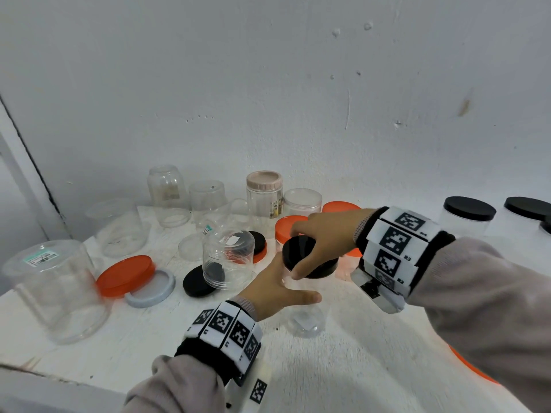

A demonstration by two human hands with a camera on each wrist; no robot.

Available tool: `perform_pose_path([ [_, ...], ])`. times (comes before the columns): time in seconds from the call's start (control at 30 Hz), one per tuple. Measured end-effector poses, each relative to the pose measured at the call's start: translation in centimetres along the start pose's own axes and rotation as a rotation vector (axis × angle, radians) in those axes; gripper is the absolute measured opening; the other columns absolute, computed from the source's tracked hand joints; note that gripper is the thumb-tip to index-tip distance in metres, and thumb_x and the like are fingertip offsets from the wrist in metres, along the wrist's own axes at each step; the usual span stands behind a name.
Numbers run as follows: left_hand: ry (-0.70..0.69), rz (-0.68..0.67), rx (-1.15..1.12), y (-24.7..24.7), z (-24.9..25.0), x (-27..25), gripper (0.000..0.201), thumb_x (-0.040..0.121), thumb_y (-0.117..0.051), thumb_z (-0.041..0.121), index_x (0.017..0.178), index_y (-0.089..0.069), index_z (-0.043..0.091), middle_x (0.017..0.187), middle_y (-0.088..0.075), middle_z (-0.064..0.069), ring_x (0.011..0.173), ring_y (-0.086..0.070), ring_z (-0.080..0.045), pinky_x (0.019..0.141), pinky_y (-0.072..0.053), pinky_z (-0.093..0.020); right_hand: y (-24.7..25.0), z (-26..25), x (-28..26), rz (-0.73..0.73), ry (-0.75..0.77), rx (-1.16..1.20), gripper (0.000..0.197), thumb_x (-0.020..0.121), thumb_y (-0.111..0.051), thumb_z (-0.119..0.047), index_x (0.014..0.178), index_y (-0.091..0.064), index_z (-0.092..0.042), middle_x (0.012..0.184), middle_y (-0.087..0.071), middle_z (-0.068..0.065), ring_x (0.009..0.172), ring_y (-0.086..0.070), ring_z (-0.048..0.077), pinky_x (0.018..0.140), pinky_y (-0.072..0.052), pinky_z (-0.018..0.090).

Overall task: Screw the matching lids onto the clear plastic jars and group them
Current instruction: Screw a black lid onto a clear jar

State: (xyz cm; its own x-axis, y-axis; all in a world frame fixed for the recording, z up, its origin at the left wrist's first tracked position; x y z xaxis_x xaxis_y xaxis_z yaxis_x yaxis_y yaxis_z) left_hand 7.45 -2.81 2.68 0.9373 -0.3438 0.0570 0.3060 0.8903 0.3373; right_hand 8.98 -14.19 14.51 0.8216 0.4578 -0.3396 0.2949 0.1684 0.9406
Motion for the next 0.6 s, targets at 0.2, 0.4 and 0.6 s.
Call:
perform_pose_path([
  [0.2, 0.012, 0.004, -0.005, 0.01, -0.06, 0.02, 0.101, 0.061, -0.084, 0.036, 0.144, -0.027, 0.03, 0.139, -0.046, 0.014, 0.131, -0.04, -0.004, 0.107, -0.032, -0.026, 0.15, 0.11, -0.06, -0.047, 0.037, 0.039, 0.082, 0.072, -0.073, -0.057, 0.14, -0.033, -0.036, 0.122, -0.039, -0.015, 0.104, -0.041, 0.009, 0.079, -0.04, 0.026],
  [0.4, 0.005, 0.005, -0.005, -0.1, -0.09, 0.05, 0.102, 0.06, -0.084, 0.037, 0.144, -0.028, 0.03, 0.139, -0.047, 0.014, 0.131, -0.041, -0.005, 0.111, -0.032, -0.03, 0.21, 0.32, -0.07, 0.002, 0.085, 0.061, 0.075, 0.074, -0.073, -0.055, 0.137, -0.039, -0.033, 0.114, -0.043, -0.015, 0.105, -0.045, 0.009, 0.082, -0.045, 0.026],
  [0.6, 0.003, 0.009, -0.021, -0.09, -0.09, 0.01, 0.094, 0.065, -0.085, 0.03, 0.141, -0.03, 0.035, 0.134, -0.048, 0.02, 0.125, -0.041, 0.004, 0.095, -0.034, -0.015, -0.62, 0.43, 0.12, 0.086, 0.023, 0.023, 0.073, 0.073, -0.059, -0.073, 0.128, -0.044, -0.027, 0.106, -0.05, -0.009, 0.092, -0.05, 0.01, 0.062, -0.038, 0.021],
])
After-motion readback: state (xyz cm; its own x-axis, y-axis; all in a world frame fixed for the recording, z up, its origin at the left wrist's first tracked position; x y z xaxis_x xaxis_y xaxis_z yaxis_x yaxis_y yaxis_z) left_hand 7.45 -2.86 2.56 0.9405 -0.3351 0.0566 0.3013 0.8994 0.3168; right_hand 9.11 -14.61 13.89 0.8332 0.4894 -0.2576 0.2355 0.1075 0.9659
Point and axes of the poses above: each hand's wrist, its own x-axis towards the middle knuckle, its own y-axis out of the back of the hand, z = x × y, the point moved 3 cm from there along x, towards the middle knuckle
